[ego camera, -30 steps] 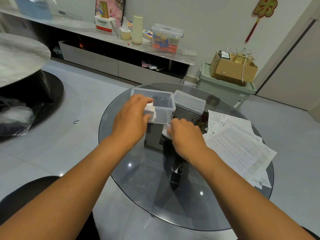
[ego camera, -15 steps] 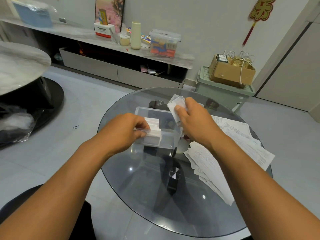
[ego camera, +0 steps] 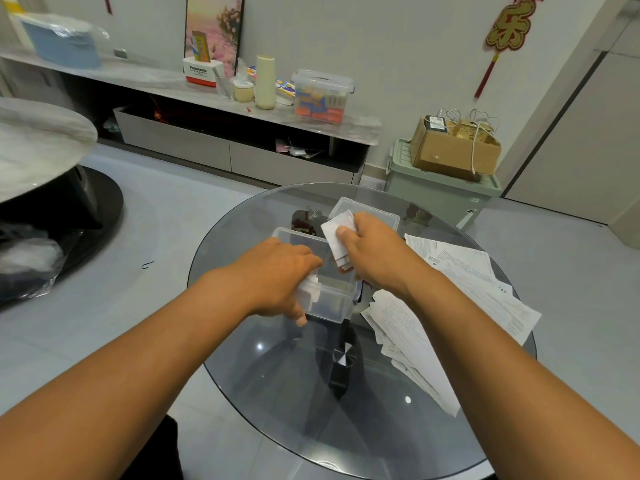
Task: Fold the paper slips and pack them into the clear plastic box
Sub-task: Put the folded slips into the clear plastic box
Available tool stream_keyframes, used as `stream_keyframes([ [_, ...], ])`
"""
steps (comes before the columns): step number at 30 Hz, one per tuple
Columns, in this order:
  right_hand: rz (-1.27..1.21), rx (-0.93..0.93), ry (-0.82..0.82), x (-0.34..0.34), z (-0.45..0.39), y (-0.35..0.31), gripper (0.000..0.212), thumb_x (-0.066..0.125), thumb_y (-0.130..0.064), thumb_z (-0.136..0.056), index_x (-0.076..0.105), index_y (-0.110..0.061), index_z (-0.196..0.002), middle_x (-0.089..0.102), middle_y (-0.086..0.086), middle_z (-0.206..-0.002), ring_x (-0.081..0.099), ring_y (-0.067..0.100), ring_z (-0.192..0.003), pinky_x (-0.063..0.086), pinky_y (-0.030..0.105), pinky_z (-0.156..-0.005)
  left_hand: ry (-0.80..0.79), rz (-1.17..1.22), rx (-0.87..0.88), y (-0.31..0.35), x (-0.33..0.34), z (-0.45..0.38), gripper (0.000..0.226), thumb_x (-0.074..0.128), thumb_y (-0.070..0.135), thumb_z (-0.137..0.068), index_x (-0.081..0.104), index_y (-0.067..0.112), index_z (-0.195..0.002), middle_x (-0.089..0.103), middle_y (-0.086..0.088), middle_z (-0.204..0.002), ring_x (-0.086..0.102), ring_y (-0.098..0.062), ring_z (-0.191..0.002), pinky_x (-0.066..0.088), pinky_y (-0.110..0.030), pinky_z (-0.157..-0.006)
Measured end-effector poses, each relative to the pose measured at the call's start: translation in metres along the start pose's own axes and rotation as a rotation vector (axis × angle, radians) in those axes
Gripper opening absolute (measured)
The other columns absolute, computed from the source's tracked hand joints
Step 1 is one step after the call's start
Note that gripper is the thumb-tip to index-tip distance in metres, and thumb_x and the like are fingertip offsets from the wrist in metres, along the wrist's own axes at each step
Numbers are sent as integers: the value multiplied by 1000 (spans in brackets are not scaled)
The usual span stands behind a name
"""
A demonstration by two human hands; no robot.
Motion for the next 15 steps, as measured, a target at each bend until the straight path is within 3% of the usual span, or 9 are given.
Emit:
stream_keyframes([
  [2,31,11,-23,0,-4,-2,25,36,-34,-110,50,-16,-120,65,11,-113,64,28,-93,57,44,-80,12,-16,-8,1,4,-3,88,79,63,-73,43,26,-144,55,7,-136,54,-18,-121,37,-35,-104],
  [6,79,35,-71,2,-8,-8,27,37,-31,-110,52,-13,-124,64,14,-119,65,32,-104,57,50,-92,38,-41,-32,2,8,-5,83,78,61,-74,46,23,-141,54,3,-129,52,-20,-115,37,-33,-98],
  [10,111,54,-90,1,-10,-8,26,38,-31,-110,53,-13,-122,65,14,-116,67,32,-101,58,51,-91,32,-73,-44,2,8,-6,69,77,58,-76,58,23,-132,49,1,-124,47,-21,-111,40,-32,-91],
  [15,280,-26,-95,1,-9,-11,22,42,-24,-110,53,-10,-123,62,14,-116,65,33,-104,57,49,-91,85,-87,-21,2,11,-5,55,73,51,-82,62,25,-128,52,1,-129,45,-20,-118,40,-33,-98],
])
Point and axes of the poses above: each hand's wrist, its own z-axis away from the middle knuckle, its own x-axis out of the palm, y = z × x, the point moved 4 cm from there along -z, towards the middle knuckle
